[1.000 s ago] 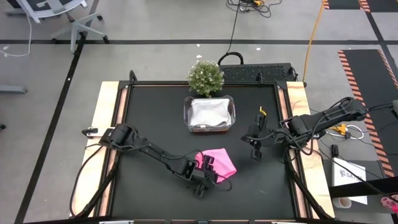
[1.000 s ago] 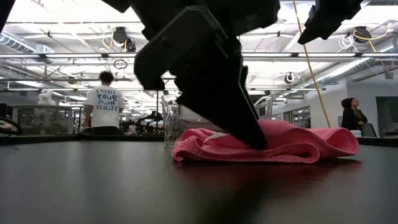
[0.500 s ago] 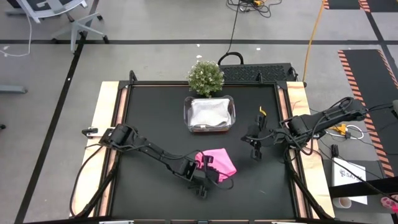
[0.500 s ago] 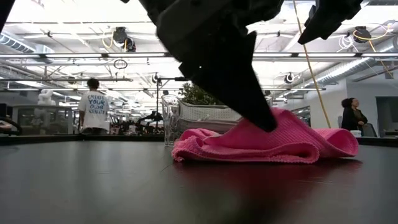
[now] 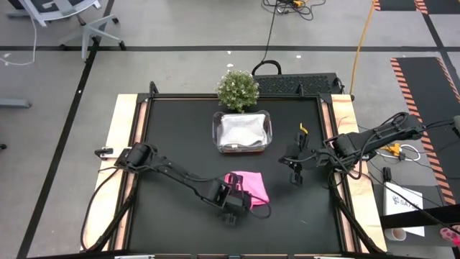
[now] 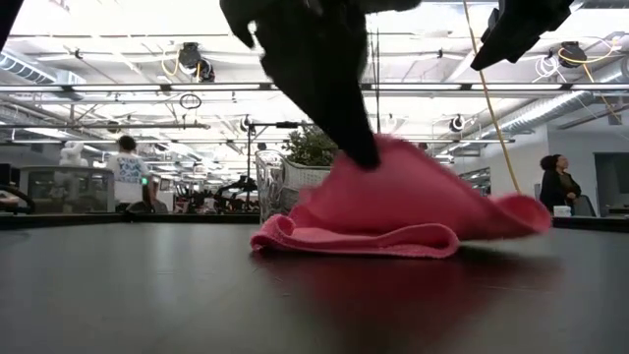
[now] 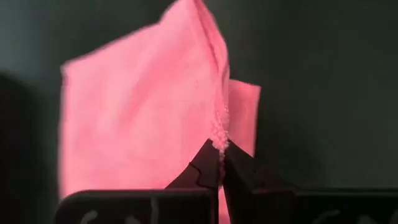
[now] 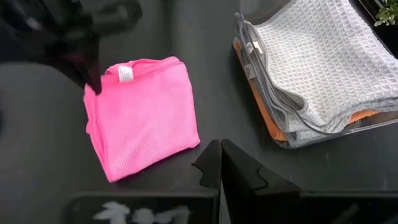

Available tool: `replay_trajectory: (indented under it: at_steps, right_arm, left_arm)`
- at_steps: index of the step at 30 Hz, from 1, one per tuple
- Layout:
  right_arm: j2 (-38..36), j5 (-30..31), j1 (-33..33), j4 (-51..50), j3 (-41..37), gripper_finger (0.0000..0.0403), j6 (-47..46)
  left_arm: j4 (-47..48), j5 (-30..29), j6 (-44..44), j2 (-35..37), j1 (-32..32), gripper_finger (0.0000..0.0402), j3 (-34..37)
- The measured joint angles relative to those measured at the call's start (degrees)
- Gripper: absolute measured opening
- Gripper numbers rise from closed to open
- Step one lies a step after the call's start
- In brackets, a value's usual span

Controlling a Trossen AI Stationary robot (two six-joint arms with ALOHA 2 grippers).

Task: Fold microfiber towels
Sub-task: Fold the pink microfiber towel

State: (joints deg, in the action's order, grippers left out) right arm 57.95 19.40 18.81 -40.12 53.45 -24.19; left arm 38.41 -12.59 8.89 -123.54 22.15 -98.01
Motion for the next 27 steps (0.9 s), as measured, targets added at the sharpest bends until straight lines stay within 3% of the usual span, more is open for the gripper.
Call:
replay_trajectory:
  at_steps: [10,16,19,27]
  right_arm:
    - [0.0,0.0,0.0,0.0,0.0,0.0000,1.1]
    - [0.0,-0.2,0.0,0.0,0.0,0.0000,1.3]
    - [0.4,-4.3,0.0,0.0,0.0,0.0000,1.4]
    - [13.3,-11.7,0.0,9.0,0.0,0.0000,6.4]
  left_arm:
    - [21.0,-2.0,-3.0,0.1,0.1,0.0003,-6.2]
    - [23.5,-2.4,-2.3,1.1,0.0,0.0002,-6.4]
    - [24.2,-3.0,-1.9,2.7,0.0,0.0001,-6.4]
    - [30.4,-5.4,-0.8,3.7,-0.6,0.0001,-6.5]
